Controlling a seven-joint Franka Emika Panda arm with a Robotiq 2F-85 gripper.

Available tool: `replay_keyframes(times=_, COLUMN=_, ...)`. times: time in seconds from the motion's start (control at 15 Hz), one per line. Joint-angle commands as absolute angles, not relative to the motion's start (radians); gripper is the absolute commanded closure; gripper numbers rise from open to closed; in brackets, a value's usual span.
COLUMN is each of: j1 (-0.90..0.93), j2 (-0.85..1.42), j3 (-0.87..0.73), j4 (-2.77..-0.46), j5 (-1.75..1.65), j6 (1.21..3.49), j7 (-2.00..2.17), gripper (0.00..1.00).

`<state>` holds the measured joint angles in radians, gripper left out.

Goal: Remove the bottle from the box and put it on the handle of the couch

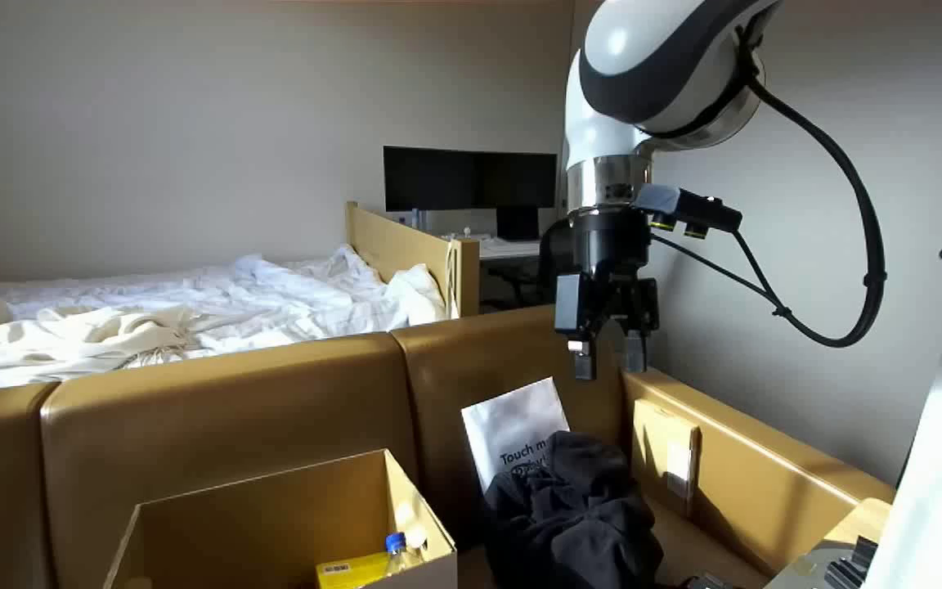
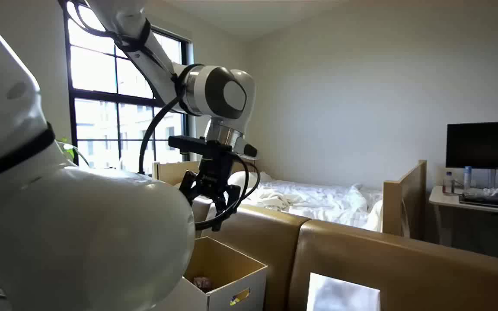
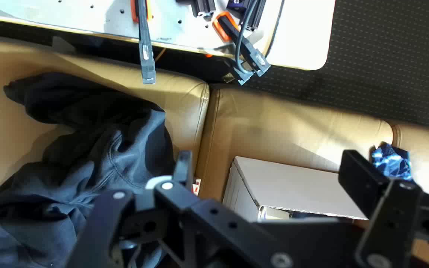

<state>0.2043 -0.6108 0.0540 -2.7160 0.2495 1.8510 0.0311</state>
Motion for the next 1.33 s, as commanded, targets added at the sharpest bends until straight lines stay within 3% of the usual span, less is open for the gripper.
replay_keyframes(times=0.0, j1=0.184, j2=-0.612, j3=0.072, j4=-2.714, j5=0.258, j6=1.845, j7=0.022, gripper=0.0)
replay_keyframes(times=1.27, j1=0.143, j2=-0.55, j3=0.098, j4=-2.652, j5=0.169, j6=1.885, j7=0.049, gripper=0.0)
